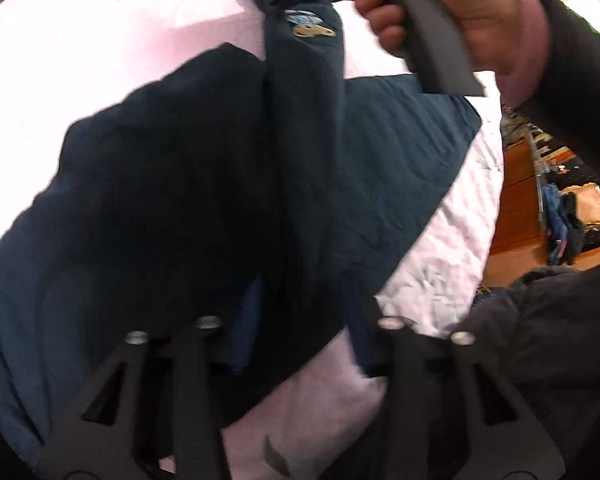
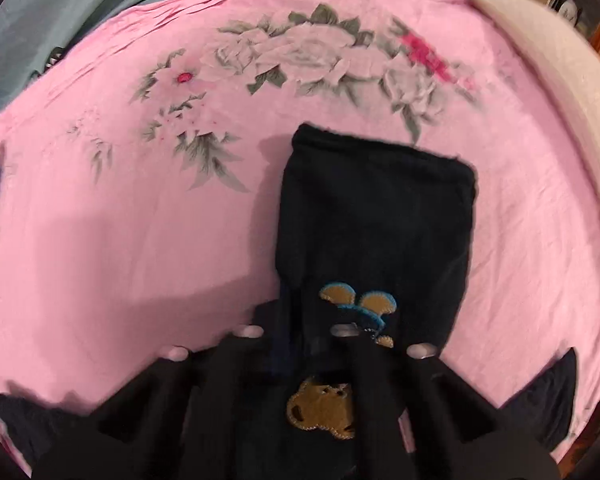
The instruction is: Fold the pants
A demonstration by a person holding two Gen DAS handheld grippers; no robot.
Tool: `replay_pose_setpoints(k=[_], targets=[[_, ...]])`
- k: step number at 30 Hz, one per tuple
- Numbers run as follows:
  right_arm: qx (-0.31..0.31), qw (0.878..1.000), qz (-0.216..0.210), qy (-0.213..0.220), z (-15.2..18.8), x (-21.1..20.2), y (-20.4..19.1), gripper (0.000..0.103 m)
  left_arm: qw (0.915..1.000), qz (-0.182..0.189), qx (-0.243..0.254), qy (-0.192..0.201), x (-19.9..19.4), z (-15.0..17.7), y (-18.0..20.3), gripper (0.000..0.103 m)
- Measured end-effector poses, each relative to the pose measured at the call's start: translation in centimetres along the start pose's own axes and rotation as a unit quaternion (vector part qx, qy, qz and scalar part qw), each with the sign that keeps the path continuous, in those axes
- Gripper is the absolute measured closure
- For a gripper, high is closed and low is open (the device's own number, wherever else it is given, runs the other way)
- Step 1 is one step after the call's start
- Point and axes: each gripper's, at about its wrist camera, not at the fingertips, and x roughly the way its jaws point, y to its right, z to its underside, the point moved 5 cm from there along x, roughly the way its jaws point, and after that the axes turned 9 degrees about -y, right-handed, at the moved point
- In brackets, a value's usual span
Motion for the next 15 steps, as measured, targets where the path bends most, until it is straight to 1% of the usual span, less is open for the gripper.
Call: replay_pose_setpoints(k=[1, 2, 3, 5, 6, 8, 9, 10, 11, 12, 14, 15], targets=[[0.005, 1.0, -0.023, 0.007, 0.0, -1.0, 0.5, 0.099, 1.0, 0.002, -0.007, 0.0, -0.1, -0.1, -0.3, 0.089], [0.009, 0.999, -0.045, 0.016, 0.1, -2.0, 1.0, 0.099, 0.9999, 0.007, -0.011, 0.0, -0.6, 0.1, -0.5, 0.093], [0.015, 0.997, -0.073, 0.035, 0.3, -3.9, 1.8, 0.099, 0.9998, 0.013, -0.013, 0.001, -0.7, 0.1, -0.5, 0.096], [0.029, 0.99, -0.124, 0.066, 0.9, -7.6, 3.7, 0.099, 0.9999, 0.011, 0.002, 0.006, -1.4, 0.2, 0.1, 0.098], [0.041, 0.983, -0.158, 0.084, 1.7, -9.9, 5.2, 0.099, 0.9997, 0.015, 0.016, 0.006, -1.9, 0.3, 0.5, 0.099], [0.064, 0.971, -0.204, 0.11, 3.7, -13.3, 7.8, 0.099, 0.9993, 0.011, 0.034, 0.005, -2.3, 0.4, 1.7, 0.099], [0.081, 0.96, -0.235, 0.127, 5.4, -14.8, 9.9, 0.099, 0.9989, 0.004, 0.046, 0.004, -2.4, 0.5, 2.4, 0.099], [0.096, 0.954, -0.249, 0.141, 7.2, -15.7, 11.7, 0.099, 0.9986, 0.002, 0.053, 0.002, -2.6, 0.5, 2.8, 0.099], [0.108, 0.95, -0.253, 0.151, 8.4, -16.4, 12.8, 0.099, 0.9983, 0.002, 0.059, -0.001, -2.5, 0.3, 3.4, 0.099], [0.136, 0.944, -0.256, 0.161, 11.4, -16.0, 15.4, 0.099, 0.998, 0.003, 0.062, -0.007, -2.3, 0.3, 3.7, 0.099], [0.18, 0.939, -0.252, 0.153, 14.8, -13.9, 18.4, 0.099, 0.9976, 0.004, 0.063, -0.029, -1.5, 0.5, 3.8, 0.099], [0.215, 0.934, -0.251, 0.132, 17.1, -11.5, 20.1, 0.099, 0.9972, 0.002, 0.064, -0.04, -1.0, 0.6, 3.7, 0.099]])
